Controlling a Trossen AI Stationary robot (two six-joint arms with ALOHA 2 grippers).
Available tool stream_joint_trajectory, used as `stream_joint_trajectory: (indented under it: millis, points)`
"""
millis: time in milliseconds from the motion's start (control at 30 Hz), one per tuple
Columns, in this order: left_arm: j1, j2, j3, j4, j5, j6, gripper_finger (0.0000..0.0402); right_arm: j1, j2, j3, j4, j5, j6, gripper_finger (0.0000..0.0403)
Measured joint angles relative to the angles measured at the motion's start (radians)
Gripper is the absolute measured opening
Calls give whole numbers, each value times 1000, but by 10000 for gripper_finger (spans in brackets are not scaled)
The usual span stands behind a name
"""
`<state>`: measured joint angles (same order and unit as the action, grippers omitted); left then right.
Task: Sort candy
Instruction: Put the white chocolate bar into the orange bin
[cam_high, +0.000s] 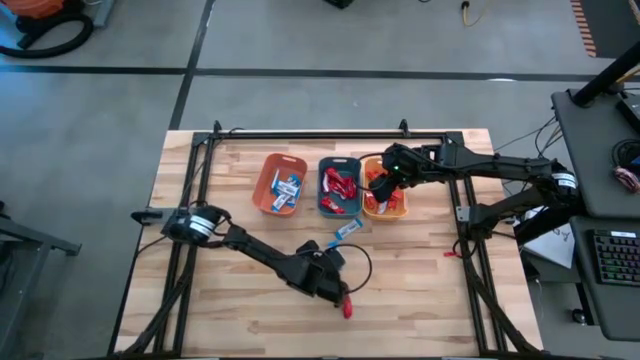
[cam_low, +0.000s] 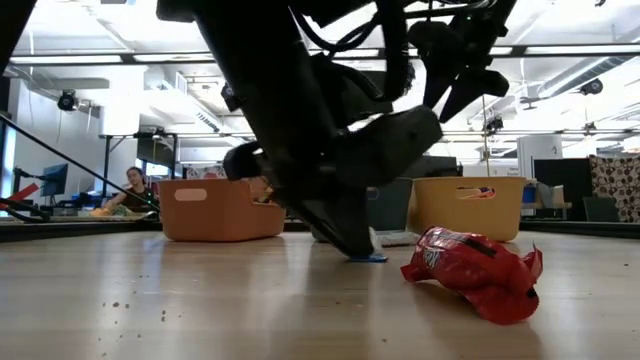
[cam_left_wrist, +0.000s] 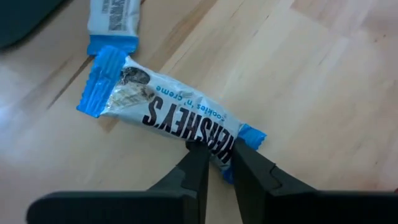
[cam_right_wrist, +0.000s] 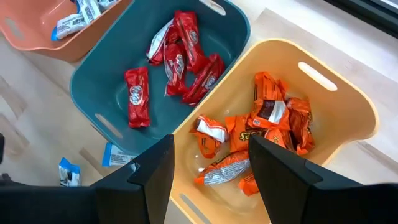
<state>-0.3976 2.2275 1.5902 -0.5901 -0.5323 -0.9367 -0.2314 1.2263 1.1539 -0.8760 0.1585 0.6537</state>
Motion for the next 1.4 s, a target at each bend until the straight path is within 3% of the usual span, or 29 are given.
stream_joint_trajectory:
  millis: [300,600,900,1167,1300,1400]
  points:
    - [-3,-89,-3,-146,-24,12,21,0,0,0,-1,0,-18,196]
    - [-18,-191,-58,-151,-49,19,2,4,0,0,-2,-9,-42,196]
    - [-23,-407,-64,-269,-73,68,2,5,0,0,-4,-9,-49,196]
    - [132,-601,-124,-491,-86,182,2,7,0,0,-5,-59,-25,196]
    - [273,-695,-260,-422,-26,323,2,11,-1,0,-5,-108,2,196]
    - [393,-766,-386,-298,97,455,1,23,-5,0,-5,-140,27,196]
